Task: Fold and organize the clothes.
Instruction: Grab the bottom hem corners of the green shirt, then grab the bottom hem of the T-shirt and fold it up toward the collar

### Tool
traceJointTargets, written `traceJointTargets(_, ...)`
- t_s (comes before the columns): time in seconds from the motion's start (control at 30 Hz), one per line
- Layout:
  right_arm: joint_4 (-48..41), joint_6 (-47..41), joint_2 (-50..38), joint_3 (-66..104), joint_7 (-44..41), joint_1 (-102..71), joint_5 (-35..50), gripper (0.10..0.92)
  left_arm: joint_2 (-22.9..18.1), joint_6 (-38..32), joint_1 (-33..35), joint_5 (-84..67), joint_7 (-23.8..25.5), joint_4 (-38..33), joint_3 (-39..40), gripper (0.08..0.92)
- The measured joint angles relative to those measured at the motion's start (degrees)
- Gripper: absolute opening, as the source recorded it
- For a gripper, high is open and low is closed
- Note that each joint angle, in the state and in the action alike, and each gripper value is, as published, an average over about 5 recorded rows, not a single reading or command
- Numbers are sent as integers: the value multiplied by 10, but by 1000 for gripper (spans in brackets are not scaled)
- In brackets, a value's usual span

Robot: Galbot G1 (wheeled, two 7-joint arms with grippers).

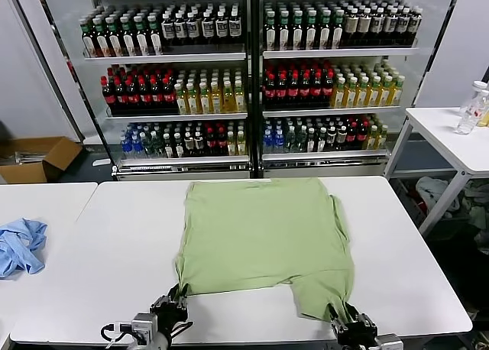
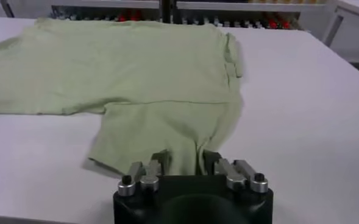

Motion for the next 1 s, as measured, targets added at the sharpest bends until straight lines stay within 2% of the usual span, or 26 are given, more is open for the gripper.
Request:
traceJointTargets(0.1,6,6,-4,3,-4,3,12,135,5,0,1,-14,2,-1,-5,114)
traceJointTargets(0.2,18,15,-11,10,-6,7,23,106,10,-2,4,-30,5,-5,-12,87)
traceJointTargets(0.57,32,47,-46,23,-1,68,57,106,43,-17,20,-84,8,-63,-49,84)
traceJointTargets(0.8,-20,59,-70,-10,0,168,60,106,70,-23,-2,-120,9,-75,-52,84)
traceJointTargets(1.0,-87,64,-76,-62,-10,271,44,106,91,-31,-57,-145,8,-43,-39,84)
